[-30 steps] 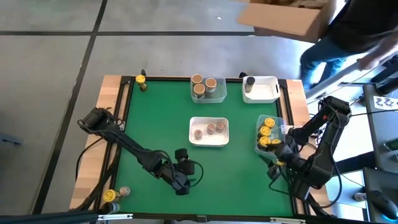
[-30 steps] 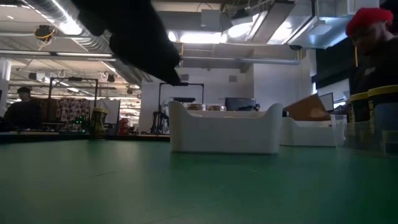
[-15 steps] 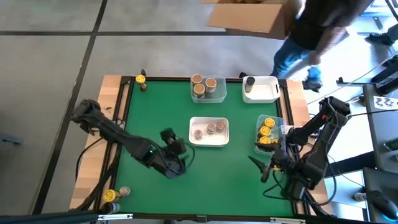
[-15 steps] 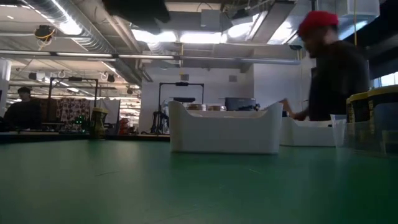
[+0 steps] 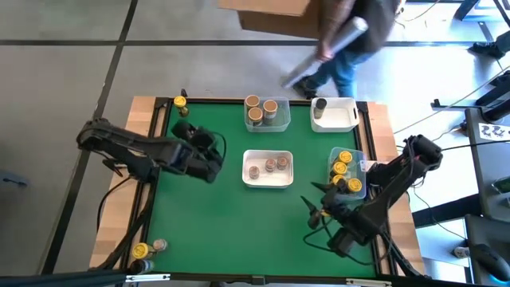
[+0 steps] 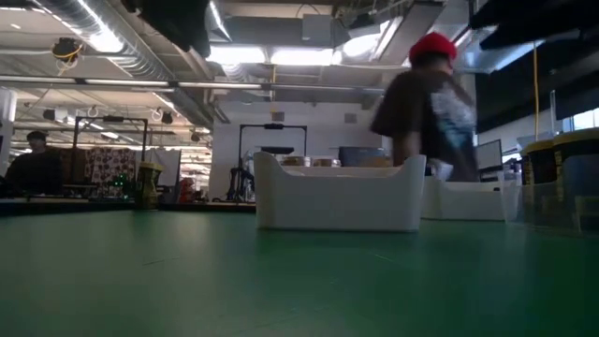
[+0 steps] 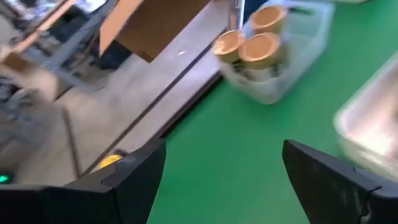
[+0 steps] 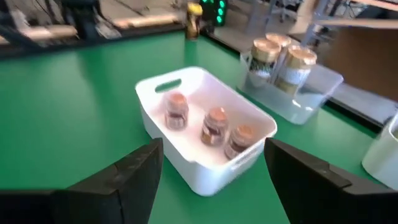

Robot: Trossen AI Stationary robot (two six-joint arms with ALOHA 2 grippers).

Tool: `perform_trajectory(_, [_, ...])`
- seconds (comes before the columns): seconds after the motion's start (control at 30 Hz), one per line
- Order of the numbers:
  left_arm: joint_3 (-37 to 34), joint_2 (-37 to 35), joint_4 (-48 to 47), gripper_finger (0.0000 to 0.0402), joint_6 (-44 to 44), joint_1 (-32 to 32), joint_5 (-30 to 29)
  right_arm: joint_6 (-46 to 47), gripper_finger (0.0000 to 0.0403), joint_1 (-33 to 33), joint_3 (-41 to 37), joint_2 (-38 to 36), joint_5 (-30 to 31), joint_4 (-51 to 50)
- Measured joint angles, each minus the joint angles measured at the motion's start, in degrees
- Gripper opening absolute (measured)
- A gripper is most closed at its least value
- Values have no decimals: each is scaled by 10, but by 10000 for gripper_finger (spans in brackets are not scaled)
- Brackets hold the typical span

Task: Sort spices by type
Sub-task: Put the yellow seasoning can into the bottom transparent bin

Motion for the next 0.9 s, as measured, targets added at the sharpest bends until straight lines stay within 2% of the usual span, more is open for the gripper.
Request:
perform_trajectory(0.2, [0,1,-4,319,15,90,7,1,280,-35,0,39,-32,13])
perform_trajectory(0.33, [0,2,-10,319,15,172,42,2,280,-51,0,61,-35,15])
perform_trajectory(0.5, [-17,2,-14,319,30,283,103,1,280,-69,0,84,-68,15])
perform_trajectory(0.63, [-44,2,-7,319,53,366,112,-11,280,-73,0,99,-90,13])
perform_trajectory(0.77, [-72,2,29,319,79,431,114,-11,280,-72,0,102,-87,13])
perform_trajectory(0.9, [-100,2,127,319,123,480,130,-11,280,-72,0,102,-81,9])
